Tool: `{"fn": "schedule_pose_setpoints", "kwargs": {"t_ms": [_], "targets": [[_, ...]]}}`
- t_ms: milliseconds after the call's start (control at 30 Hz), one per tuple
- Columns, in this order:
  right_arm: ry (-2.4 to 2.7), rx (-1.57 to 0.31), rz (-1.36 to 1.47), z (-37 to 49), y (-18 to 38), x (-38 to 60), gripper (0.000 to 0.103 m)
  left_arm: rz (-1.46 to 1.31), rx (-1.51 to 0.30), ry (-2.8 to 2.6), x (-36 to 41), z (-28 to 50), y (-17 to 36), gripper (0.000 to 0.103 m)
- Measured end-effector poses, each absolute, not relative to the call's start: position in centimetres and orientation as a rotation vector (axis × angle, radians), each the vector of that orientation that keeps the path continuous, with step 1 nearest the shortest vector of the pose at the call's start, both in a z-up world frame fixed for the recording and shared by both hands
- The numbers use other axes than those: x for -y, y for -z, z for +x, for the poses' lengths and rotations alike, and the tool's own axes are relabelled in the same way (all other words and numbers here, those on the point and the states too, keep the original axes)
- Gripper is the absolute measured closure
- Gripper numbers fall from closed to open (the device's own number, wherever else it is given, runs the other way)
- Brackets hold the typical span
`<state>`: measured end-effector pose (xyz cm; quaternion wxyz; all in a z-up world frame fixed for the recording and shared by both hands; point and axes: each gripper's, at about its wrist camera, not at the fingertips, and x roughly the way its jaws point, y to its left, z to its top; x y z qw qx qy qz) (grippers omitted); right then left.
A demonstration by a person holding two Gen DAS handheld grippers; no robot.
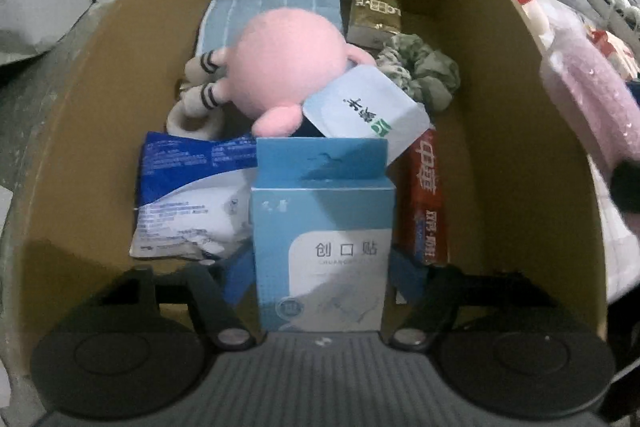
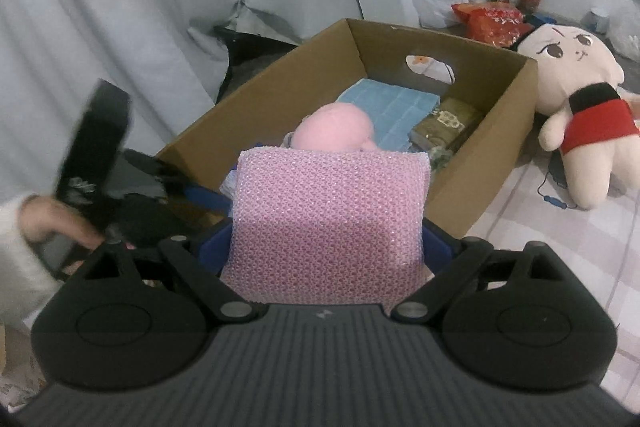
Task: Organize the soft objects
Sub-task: 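Carry the bandage box and pink pouch over the cardboard box with both tools, then open the left tool to drop the bandage box into the box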
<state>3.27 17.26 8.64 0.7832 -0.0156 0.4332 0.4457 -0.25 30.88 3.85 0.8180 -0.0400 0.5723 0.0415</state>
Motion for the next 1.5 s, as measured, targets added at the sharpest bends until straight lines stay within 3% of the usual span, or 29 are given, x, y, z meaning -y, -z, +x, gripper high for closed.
{"fn": "schedule_pose_setpoints", "kwargs": {"t_ms": [267,433,467,567,633,733,800,867,967,1100,1267,1500], "targets": [[-0.946,-0.946,-0.049,3.8,-8.1,-16.9,0.009,0.072,-1.372,0.013,-28.1,0.9,-3.8,0.032],[-0.955,-0.948,-0.038,3.7,-7.9,-16.7,0.009,0.077,-1.505,0.02,-27.6,4.3,0.7,0.031],[-0.955,-0.949,-0.04,3.7,-7.8,-16.8,0.009,0.088,-1.52,0.019,-27.4,4.7,1.3,0.03],[-0.964,-0.935,-0.054,3.5,-8.0,-17.0,0.009,0.115,-1.48,0.01,-27.5,4.6,0.0,0.013],[-0.967,-0.923,-0.068,3.2,-8.3,-17.0,0.009,0.156,-1.451,-0.015,-27.4,3.6,-1.4,0.014],[-0.975,-0.919,-0.072,2.9,-8.5,-17.2,0.008,0.147,-1.411,-0.011,-27.8,1.9,-3.5,0.045],[-0.974,-0.92,-0.077,2.8,-8.6,-17.4,0.008,0.031,-1.424,0.012,-29.0,1.4,-4.1,0.089],[-0.972,-0.922,-0.087,2.6,-8.6,-17.5,0.008,-0.031,-1.43,-0.01,-30.0,1.6,-3.6,0.099],[-0.971,-0.929,-0.114,2.4,-8.6,-18.2,0.008,-0.062,-1.452,-0.019,-30.6,2.5,-1.7,0.099],[-1.001,-0.931,-0.165,1.9,-8.8,-20.1,0.008,-0.088,-1.439,-0.023,-31.4,2.6,-2.7,0.081],[-1.107,-0.953,-0.297,1.4,-8.3,-25.2,0.008,-0.154,-1.177,-0.149,-34.8,-3.2,-9.9,0.077],[-1.113,-1.225,-0.315,1.7,-4.6,-36.0,0.007,-0.301,-0.876,-0.356,-38.8,-10.2,-16.5,0.072]]}}
